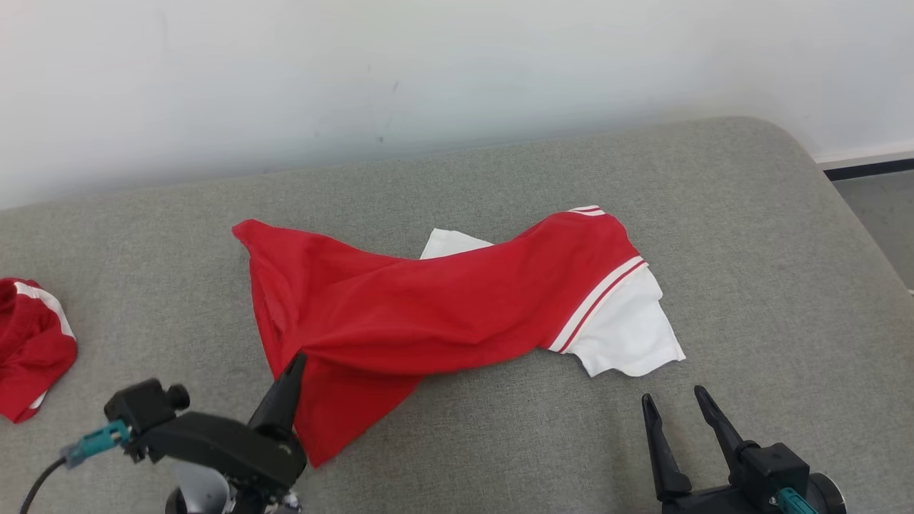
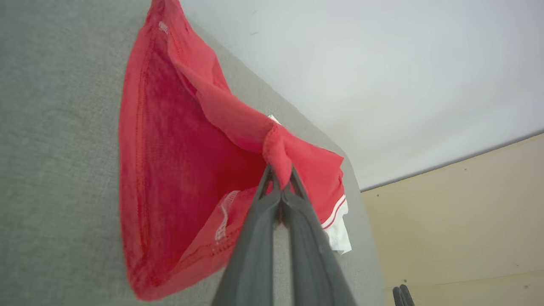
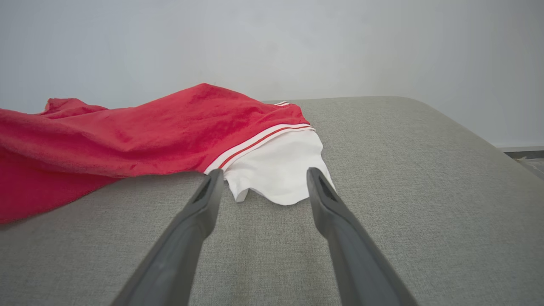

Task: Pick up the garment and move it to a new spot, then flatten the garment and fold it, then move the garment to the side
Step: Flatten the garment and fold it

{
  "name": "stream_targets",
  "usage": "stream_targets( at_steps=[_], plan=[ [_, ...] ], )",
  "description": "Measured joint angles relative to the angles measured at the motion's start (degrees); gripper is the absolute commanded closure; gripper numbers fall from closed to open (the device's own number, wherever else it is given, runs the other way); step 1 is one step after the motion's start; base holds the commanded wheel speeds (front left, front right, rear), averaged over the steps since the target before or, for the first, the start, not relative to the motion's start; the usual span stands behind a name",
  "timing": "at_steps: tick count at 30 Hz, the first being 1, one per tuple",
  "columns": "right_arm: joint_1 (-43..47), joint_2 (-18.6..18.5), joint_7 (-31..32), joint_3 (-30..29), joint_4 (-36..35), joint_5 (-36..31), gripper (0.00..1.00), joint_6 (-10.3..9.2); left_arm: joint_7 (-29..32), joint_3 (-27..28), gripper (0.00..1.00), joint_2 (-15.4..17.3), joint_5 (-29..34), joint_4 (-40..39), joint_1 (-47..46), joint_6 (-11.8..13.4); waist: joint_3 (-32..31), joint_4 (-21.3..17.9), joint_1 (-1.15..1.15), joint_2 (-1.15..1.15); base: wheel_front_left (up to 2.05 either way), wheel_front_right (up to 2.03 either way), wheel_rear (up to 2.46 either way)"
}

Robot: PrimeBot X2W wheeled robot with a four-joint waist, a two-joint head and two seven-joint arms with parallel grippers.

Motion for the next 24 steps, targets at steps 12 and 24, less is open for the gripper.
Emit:
stream_targets(
  at_steps=[12,24],
  plan=[
    [0.21,0.01,-0.02,-1.60,-0.99,0.54,0.00,0.00,7.95,1.23,1.00,1.47,-5.95,-14.64,10.83,5.28,1.67,-0.05,0.00,0.00,0.00,0.00,0.00],
    [-2.20,0.02,-0.09,-0.35,-1.19,1.02,0.00,0.00,0.33,-2.15,1.00,8.78,11.13,8.21,-3.87,5.72,4.65,0.98,0.01,0.00,0.00,0.00,0.00]
  ],
)
